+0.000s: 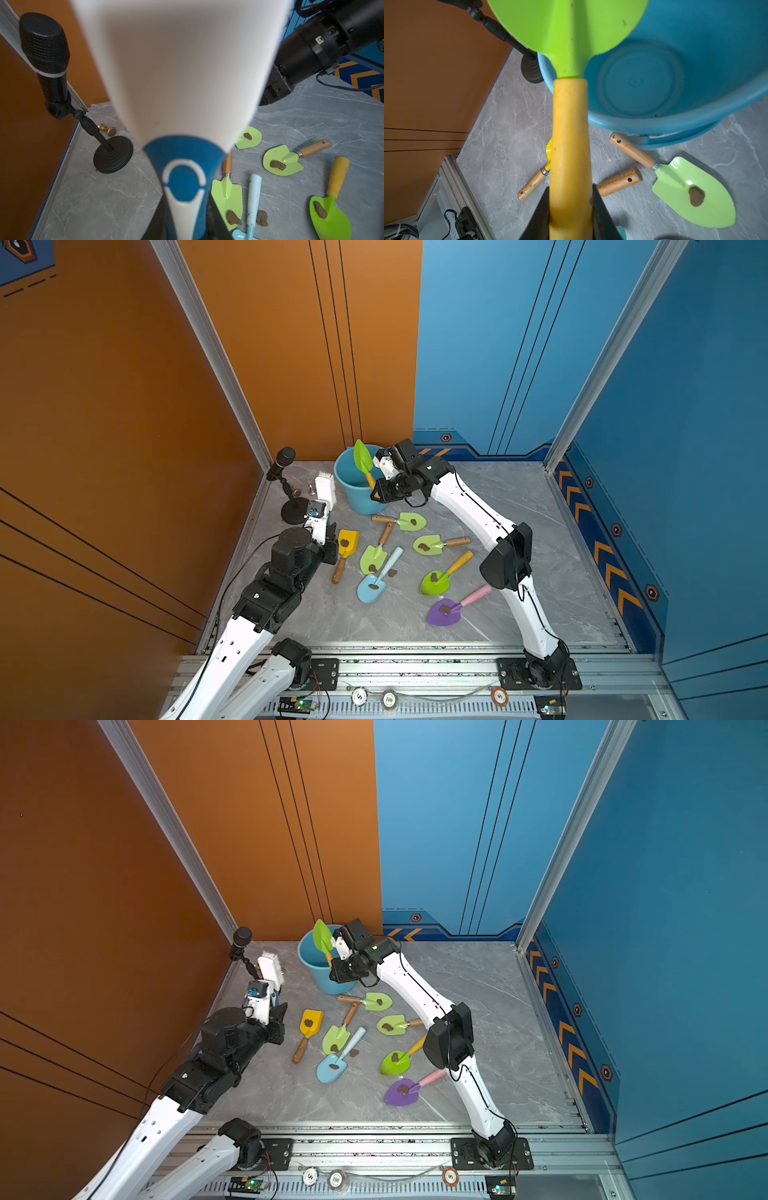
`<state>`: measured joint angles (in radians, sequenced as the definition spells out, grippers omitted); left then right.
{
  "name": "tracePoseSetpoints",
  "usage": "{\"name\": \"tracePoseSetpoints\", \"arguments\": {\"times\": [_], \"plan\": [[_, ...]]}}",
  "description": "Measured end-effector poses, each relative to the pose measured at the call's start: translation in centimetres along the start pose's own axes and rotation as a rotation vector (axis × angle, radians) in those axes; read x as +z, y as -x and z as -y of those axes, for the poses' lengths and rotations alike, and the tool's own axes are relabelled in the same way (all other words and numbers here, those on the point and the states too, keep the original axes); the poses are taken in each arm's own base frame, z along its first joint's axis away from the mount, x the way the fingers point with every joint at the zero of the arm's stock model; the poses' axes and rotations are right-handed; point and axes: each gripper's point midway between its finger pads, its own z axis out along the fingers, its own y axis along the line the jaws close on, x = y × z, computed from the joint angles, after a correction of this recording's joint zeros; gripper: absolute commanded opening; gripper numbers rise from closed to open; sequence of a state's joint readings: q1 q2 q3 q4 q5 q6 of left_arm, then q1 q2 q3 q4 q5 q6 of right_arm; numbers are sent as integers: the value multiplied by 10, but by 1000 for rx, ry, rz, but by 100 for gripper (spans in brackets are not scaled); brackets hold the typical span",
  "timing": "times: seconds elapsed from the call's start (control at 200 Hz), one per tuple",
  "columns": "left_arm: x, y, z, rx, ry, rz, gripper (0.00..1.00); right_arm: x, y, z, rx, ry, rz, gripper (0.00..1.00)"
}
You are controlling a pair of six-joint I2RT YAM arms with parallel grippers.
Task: Brush the soil off the hand trowel and place it into the bucket
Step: Place the hand trowel in the bucket.
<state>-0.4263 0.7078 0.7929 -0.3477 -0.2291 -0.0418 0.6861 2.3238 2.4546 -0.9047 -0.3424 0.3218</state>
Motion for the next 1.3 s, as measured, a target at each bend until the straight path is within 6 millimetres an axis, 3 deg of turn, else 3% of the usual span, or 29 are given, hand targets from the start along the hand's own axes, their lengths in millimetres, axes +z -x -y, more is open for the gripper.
{"name": "tracePoseSetpoints", "arguments": {"times": [0.365,1.302], "plan": [[0,0,2,4,-6,0,0,11,1,8,43,-9,5,29],[0,-1,1,22,-3,-1,0,7,28,11,87,15,103,38]]}}
